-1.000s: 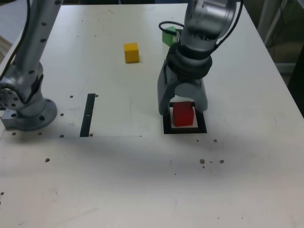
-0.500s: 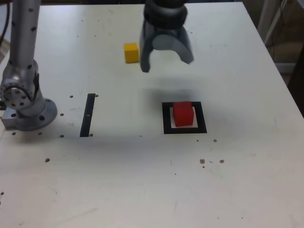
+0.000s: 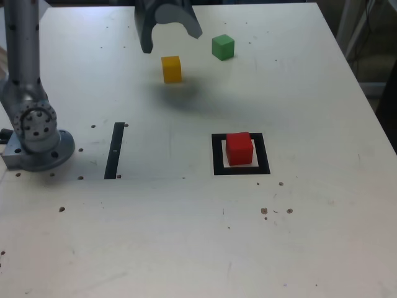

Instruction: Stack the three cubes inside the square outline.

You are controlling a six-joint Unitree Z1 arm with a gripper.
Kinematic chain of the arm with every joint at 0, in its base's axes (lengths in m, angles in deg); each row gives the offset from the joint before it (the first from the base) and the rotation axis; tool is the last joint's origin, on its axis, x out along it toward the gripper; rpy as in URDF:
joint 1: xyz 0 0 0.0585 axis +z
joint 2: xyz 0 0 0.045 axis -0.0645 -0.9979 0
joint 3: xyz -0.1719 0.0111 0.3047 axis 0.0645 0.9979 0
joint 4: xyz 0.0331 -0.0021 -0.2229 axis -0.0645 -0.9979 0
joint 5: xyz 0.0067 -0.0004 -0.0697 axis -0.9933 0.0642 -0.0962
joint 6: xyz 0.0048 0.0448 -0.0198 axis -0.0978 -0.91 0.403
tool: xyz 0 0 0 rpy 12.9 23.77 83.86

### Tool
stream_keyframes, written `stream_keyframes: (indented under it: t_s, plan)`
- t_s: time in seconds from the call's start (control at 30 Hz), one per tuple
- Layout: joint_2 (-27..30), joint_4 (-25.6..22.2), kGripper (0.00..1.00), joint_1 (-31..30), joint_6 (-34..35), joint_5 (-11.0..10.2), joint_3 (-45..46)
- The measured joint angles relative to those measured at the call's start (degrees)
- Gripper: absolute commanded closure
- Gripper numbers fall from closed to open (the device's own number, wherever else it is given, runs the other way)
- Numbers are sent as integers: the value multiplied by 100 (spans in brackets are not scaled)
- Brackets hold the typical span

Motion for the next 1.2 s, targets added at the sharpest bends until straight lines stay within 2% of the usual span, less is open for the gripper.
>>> stream_keyframes:
  t_s: [0.17,0.47,1.07,1.2]
  plan:
    - [-458,133,1,403,-505,-51,-47]
    - [-901,375,7,500,-1179,-21,-46]
    - [-1336,560,25,500,-1505,102,-80]
    - [-1384,604,33,500,-1508,130,-96]
